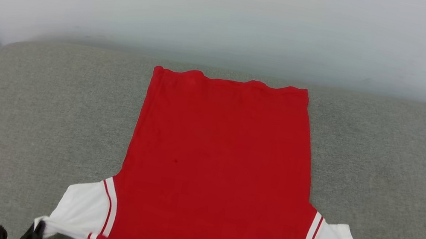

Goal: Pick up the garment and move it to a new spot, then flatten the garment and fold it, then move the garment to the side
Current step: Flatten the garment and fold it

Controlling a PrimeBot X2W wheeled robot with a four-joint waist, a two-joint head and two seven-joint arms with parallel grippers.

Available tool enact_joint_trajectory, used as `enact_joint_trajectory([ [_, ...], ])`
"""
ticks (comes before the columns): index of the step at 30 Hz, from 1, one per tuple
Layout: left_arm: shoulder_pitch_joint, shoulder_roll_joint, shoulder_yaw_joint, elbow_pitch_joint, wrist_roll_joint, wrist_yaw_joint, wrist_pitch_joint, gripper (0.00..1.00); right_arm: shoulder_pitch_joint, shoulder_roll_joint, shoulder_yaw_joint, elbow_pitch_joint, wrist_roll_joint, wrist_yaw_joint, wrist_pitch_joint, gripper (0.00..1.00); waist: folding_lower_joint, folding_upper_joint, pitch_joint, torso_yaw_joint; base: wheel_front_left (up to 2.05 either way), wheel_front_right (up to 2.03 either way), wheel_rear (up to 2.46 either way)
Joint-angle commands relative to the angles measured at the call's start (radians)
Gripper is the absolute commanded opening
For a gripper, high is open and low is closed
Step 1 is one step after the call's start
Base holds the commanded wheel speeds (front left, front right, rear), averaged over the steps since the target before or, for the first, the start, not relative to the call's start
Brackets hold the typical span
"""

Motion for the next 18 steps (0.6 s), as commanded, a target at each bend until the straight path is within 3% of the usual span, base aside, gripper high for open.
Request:
enact_joint_trajectory([
  [1, 0.027, 0.007, 0.004, -0.008, -0.004, 0.013, 0.005, 0.00, 0.035, 0.011, -0.008, -0.011, 0.001, -0.001, 0.015, 0.00, 0.0004, -0.0001, 0.000, 0.002, 0.00, 0.00, 0.00],
  [3, 0.051, -0.001, 0.001, -0.025, -0.012, 0.019, 0.007, 0.00, 0.075, 0.024, -0.009, -0.016, 0.004, -0.001, 0.040, 0.00, 0.0004, -0.0001, 0.002, 0.005, 0.00, 0.00, 0.00],
  [4, 0.059, -0.005, -0.001, -0.033, -0.011, 0.022, 0.006, 0.00, 0.088, 0.028, -0.011, -0.017, 0.007, -0.001, 0.049, 0.29, 0.0004, -0.0001, 0.003, 0.007, 0.00, 0.00, 0.00],
  [5, 0.067, -0.008, -0.005, -0.040, -0.009, 0.026, 0.006, 0.00, 0.096, 0.031, -0.010, -0.019, 0.004, -0.001, 0.059, 0.76, 0.0004, -0.0001, 0.005, 0.008, 0.00, 0.00, 0.00],
  [6, 0.069, -0.012, -0.010, -0.046, -0.007, 0.027, 0.008, 0.00, 0.097, 0.035, -0.006, -0.022, 0.009, -0.001, 0.067, 1.00, 0.0004, -0.0001, 0.006, 0.010, 0.00, 0.00, 0.00],
  [12, 0.024, -0.017, -0.038, -0.079, 0.020, 0.022, 0.007, 0.00, -0.030, 0.030, -0.008, -0.057, 0.017, -0.001, 0.031, 1.00, 0.0004, -0.0001, 0.032, 0.029, 0.00, 0.00, 0.00],
  [18, -0.063, -0.042, -0.048, -0.124, 0.043, 0.008, -0.032, 0.00, -0.311, -0.012, -0.018, 0.055, 0.013, -0.001, -0.004, 1.00, 0.0004, -0.0001, 0.118, 0.070, 0.00, 0.00, 0.00],
])
